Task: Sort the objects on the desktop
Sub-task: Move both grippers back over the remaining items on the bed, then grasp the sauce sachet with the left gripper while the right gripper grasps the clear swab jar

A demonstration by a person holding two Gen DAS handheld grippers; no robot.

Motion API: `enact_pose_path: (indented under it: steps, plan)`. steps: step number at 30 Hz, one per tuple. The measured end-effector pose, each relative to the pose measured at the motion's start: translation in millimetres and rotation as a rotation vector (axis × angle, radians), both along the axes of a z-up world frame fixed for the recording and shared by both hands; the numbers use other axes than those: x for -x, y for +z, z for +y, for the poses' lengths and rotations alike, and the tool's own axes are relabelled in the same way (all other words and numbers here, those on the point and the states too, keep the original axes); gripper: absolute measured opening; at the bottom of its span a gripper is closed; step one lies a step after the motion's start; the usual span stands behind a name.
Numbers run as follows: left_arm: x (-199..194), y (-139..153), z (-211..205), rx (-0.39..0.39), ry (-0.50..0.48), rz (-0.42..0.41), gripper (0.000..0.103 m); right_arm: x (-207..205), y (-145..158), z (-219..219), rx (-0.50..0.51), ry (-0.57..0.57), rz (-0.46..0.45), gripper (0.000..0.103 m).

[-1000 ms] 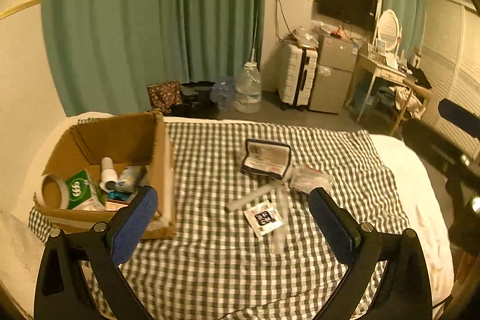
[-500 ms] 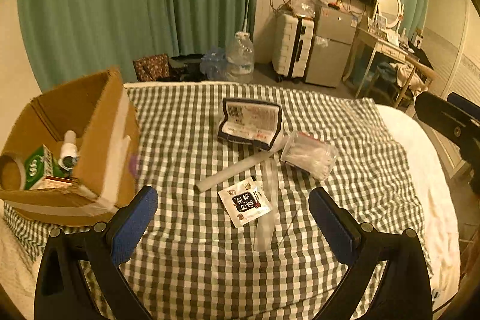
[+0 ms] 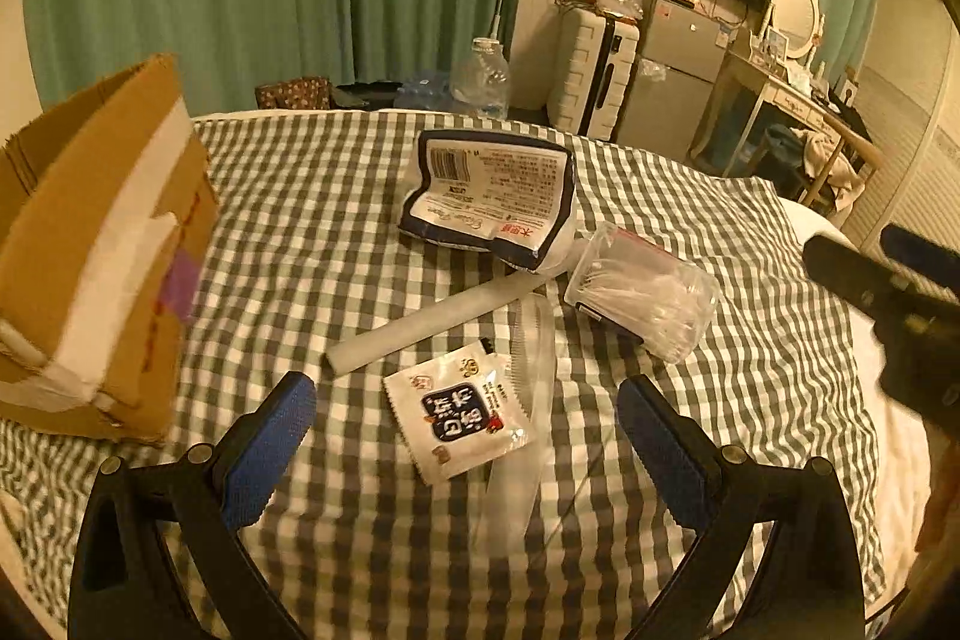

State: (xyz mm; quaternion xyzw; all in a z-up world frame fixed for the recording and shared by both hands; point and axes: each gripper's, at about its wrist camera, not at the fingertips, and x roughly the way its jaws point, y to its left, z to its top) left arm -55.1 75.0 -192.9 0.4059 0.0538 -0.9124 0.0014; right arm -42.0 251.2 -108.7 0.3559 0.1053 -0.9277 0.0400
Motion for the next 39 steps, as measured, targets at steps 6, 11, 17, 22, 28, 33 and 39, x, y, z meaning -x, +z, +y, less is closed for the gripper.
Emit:
enact_pose_path:
  steps: [6,11,17,22,28,33,39]
  plan:
    - [12,-15,9,0.056,0.01,-0.016,0.103,13,-31,14,-0.003,0.001,-0.019,0.09]
    - [16,-23,15,0.085,0.012,-0.038,0.103,6,-63,34,0.05,0.019,0.006,0.09]
    - [23,-30,22,0.128,-0.009,-0.051,0.103,16,-78,39,0.062,0.051,0.012,0.09]
    - [31,-38,16,0.127,-0.01,-0.08,0.103,26,-87,29,0.064,0.079,0.003,0.09]
    - [35,-47,8,0.144,-0.006,-0.107,0.103,28,-92,10,0.043,0.151,0.038,0.09]
    - [39,-57,-7,0.111,0.041,-0.163,0.103,33,-99,-2,0.039,0.21,0.067,0.09]
    - [43,-64,-23,0.092,0.107,-0.19,0.103,42,-106,4,0.079,0.196,0.072,0.091]
